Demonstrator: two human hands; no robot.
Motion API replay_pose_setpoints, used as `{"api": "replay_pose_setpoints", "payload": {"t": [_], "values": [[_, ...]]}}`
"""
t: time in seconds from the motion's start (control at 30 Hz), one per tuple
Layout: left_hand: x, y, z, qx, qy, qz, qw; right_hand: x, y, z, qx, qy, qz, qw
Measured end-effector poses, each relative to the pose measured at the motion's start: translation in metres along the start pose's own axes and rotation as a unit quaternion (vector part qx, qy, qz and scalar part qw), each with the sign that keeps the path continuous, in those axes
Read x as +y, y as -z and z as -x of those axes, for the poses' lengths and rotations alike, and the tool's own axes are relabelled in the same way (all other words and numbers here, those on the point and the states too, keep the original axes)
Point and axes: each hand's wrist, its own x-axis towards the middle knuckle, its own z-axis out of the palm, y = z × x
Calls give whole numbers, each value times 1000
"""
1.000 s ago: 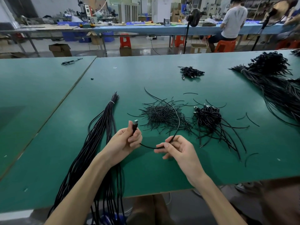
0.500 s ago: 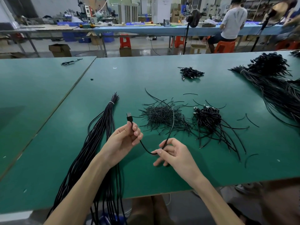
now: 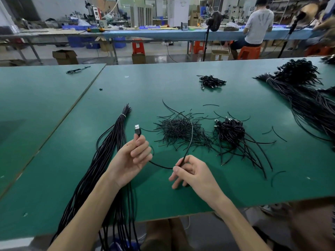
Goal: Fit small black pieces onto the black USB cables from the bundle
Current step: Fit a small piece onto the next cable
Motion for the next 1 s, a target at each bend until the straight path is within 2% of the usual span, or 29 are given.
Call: {"api": "replay_pose_setpoints", "payload": {"t": [0.13,0.23,0.4,0.53,0.6,0.73,0.8,0.93,1.0], "values": [[-1,1,2,21,19,-84,996,3,1,-2,6,4,-17,1000],[-5,1,3,-28,51,-161,985,4,1,-5,21,6,-41,999],[-16,-4,5,-98,128,-313,936,4,2,-5,57,4,-71,996],[-26,-13,-4,-92,107,-406,903,3,3,-4,89,15,-79,993],[-31,-17,-11,-63,59,-493,865,3,5,-3,106,23,-78,991],[-38,-21,-18,47,-49,-683,728,3,5,-3,133,25,-99,986],[-42,-21,-18,62,-88,-731,674,2,6,-3,140,22,-131,981],[-47,-20,-15,48,-98,-780,616,-1,7,-1,132,24,-215,967],[-49,-19,-14,54,-75,-792,604,-1,8,0,124,23,-229,965]]}}
